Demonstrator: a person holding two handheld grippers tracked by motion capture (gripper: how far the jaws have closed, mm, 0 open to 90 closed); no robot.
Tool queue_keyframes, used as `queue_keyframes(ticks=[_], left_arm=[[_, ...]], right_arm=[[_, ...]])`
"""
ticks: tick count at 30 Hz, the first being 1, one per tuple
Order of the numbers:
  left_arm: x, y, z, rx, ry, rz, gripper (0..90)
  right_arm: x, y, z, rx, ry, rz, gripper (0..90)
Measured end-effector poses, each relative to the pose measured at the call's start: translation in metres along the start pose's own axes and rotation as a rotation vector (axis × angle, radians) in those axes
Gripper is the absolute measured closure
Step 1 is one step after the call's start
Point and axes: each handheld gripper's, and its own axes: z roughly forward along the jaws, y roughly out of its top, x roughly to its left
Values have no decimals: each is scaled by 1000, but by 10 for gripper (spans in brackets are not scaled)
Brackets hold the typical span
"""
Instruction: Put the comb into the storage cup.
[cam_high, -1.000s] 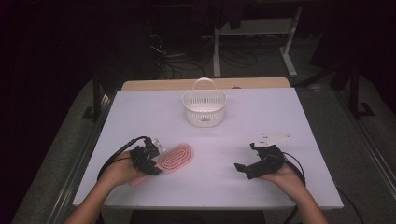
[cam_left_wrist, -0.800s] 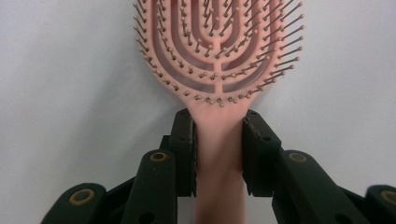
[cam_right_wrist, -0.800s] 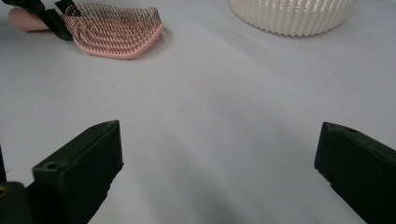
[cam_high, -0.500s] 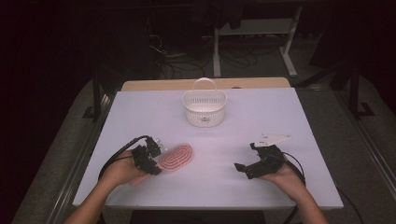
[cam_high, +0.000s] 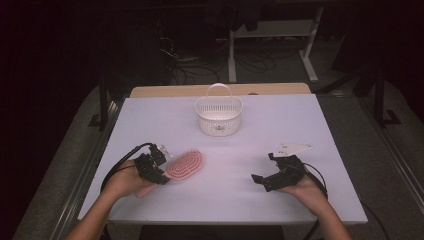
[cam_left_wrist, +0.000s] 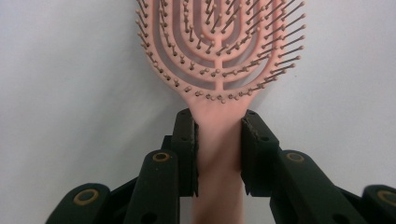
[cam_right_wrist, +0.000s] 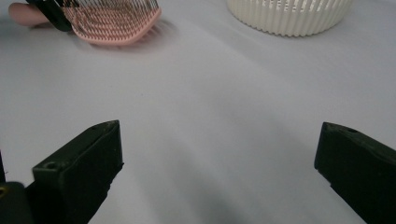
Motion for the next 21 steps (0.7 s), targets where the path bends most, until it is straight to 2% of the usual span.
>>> queue_keyframes(ticks=[6,7,12,21], left_arm=[[6,-5,-9,-56,-8,-26,707],[7,-6,-12,-83,-14,-38,707],[9,-7,-16,-113,-34,-35,707],[11,-7,-21,-192,-40,-31,707]], right_arm=[[0,0,0,2,1,-1,6],[0,0,0,2,1,0,6],[0,0,0,1,1,0,6],[0,-1,1,6,2,0,6]])
